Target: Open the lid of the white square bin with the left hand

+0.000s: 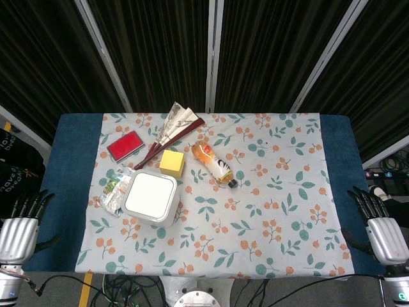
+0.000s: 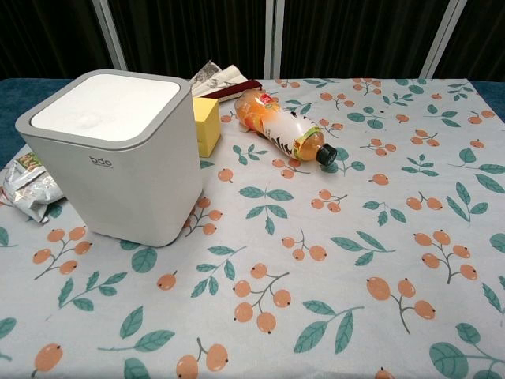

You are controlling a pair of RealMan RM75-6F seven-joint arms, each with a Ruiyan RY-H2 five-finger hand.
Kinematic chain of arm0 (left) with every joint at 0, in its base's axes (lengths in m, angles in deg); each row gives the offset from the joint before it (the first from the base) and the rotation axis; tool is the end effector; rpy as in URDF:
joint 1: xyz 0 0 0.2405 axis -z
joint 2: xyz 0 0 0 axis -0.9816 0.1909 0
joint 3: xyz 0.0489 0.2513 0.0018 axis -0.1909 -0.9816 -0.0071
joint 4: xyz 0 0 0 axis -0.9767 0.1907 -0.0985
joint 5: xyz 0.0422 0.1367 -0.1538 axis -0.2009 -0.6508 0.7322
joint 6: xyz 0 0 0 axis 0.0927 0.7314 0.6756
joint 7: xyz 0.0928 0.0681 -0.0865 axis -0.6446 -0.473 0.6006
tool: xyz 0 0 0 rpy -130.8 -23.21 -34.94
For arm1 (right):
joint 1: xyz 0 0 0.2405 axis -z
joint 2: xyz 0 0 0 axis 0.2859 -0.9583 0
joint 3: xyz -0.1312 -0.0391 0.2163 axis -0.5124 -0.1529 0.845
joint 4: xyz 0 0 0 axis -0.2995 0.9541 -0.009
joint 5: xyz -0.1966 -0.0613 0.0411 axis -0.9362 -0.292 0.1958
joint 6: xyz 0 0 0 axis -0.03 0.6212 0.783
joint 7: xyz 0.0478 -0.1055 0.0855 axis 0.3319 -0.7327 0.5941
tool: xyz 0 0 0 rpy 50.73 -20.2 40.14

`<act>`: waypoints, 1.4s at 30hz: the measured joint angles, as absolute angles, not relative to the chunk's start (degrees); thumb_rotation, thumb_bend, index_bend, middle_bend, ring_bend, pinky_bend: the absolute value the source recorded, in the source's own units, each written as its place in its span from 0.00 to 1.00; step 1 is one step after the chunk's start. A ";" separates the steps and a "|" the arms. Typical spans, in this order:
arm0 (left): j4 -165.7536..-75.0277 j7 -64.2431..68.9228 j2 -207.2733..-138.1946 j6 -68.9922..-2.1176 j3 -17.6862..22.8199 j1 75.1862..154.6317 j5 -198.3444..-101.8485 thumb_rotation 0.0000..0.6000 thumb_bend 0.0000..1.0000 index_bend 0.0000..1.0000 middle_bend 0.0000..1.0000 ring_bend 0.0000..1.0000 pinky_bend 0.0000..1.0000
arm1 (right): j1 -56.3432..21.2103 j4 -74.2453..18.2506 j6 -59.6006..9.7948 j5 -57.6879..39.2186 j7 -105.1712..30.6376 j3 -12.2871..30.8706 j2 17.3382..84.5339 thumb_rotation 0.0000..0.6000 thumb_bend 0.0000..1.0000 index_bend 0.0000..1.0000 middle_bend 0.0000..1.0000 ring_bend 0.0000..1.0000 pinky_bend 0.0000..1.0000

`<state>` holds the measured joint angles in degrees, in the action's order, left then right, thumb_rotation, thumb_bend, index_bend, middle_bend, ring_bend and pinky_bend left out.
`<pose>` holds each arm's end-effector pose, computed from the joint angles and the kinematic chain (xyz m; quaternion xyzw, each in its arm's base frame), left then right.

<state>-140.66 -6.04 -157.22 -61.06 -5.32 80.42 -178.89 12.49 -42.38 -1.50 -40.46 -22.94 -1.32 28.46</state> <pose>-0.3032 0.1528 0.1402 -0.6108 -0.3547 -0.3701 0.6034 -0.3139 -0.1650 0.1729 0.6048 -0.4174 0.4420 0.5145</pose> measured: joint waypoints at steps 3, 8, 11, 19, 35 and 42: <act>-140.63 -6.08 -157.17 -61.02 -5.35 80.43 -178.98 1.00 0.03 0.12 0.08 0.07 0.00 | 12.44 -42.41 -1.65 -40.56 -22.97 -1.42 28.47 1.00 0.26 0.00 0.00 0.00 0.00; -140.61 -6.02 -157.18 -61.38 -5.37 80.38 -179.40 1.00 0.03 0.12 0.08 0.07 0.00 | 12.45 -42.26 -1.82 -40.72 -22.75 -1.68 28.37 1.00 0.26 0.00 0.00 0.00 0.00; -140.56 -5.57 -157.15 -61.60 -5.16 80.68 -180.08 1.00 0.03 0.12 0.08 0.07 0.00 | 12.33 -42.17 -2.21 -40.72 -22.59 -1.78 28.38 1.00 0.26 0.00 0.00 0.00 0.00; -140.96 -1.59 -155.67 -60.61 -4.85 85.48 -188.81 1.00 0.03 0.15 0.10 0.07 0.00 | 9.87 -42.84 -7.56 -40.29 -22.88 -2.17 28.19 1.00 0.26 0.00 0.00 0.00 0.00; -143.37 -1.07 -155.14 -43.95 -3.66 102.90 -199.25 1.00 0.03 0.25 0.22 0.17 0.02 | 8.17 -43.76 -10.68 -37.97 -24.07 -1.78 28.37 1.00 0.26 0.00 0.00 0.00 0.00; -144.29 -5.61 -156.03 -37.03 -4.16 105.25 -195.66 1.00 0.03 0.28 0.28 0.23 0.08 | 8.17 -42.91 -10.72 -37.90 -23.30 -1.96 28.78 1.00 0.26 0.00 0.00 0.00 0.00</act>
<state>-144.29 -5.61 -156.03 -37.03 -4.16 105.25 -195.66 8.17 -42.91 -10.72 -37.90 -23.30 -1.96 28.78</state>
